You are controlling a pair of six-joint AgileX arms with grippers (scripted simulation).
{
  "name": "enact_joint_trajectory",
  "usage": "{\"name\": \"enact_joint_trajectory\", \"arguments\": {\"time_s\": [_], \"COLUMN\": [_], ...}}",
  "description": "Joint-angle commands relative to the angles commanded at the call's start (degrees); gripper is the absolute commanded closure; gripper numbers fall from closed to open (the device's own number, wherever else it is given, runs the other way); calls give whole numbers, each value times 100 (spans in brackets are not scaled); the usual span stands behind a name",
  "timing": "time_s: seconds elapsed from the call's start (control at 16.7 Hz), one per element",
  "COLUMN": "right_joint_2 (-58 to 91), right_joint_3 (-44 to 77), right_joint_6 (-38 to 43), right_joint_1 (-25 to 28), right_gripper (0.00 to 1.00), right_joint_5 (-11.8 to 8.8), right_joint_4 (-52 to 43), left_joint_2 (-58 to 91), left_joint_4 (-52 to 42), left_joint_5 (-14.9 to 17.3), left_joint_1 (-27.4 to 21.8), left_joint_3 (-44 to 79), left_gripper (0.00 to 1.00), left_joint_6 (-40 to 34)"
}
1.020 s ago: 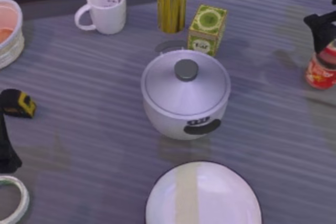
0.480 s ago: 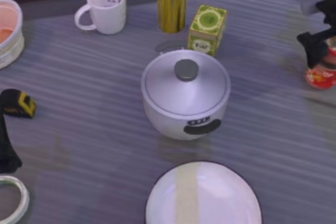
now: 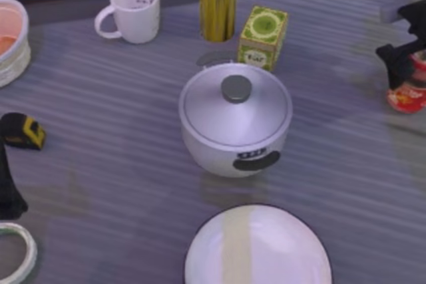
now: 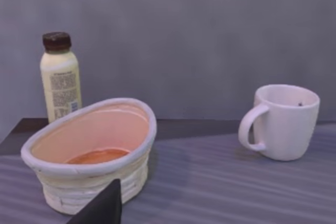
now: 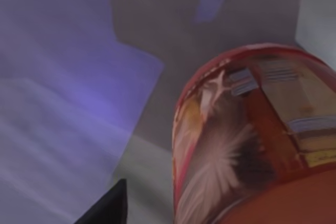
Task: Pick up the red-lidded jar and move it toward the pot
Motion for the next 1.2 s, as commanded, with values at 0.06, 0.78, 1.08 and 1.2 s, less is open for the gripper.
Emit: {"name": "enact_joint_trajectory", "arguments": {"time_s": [0.06,0.78,1.08,1.2], "right_joint_2": [0,0,0,2], "right_joint_3": [0,0,0,1], "right_joint_6": [0,0,0,10], "right_joint_1": [0,0,0,-19], "right_gripper": [23,100,100,100], "right_joint_5": [0,0,0,-2], "right_joint_4": [0,0,0,-2], "left_joint_2": [0,0,0,0], "left_joint_4": [0,0,0,0], "left_joint_5": [0,0,0,0], "left_joint_1": [0,0,0,0], "left_joint_3": [0,0,0,0], "left_gripper": [0,0,0,0], "left_joint_6": [0,0,0,0]}}
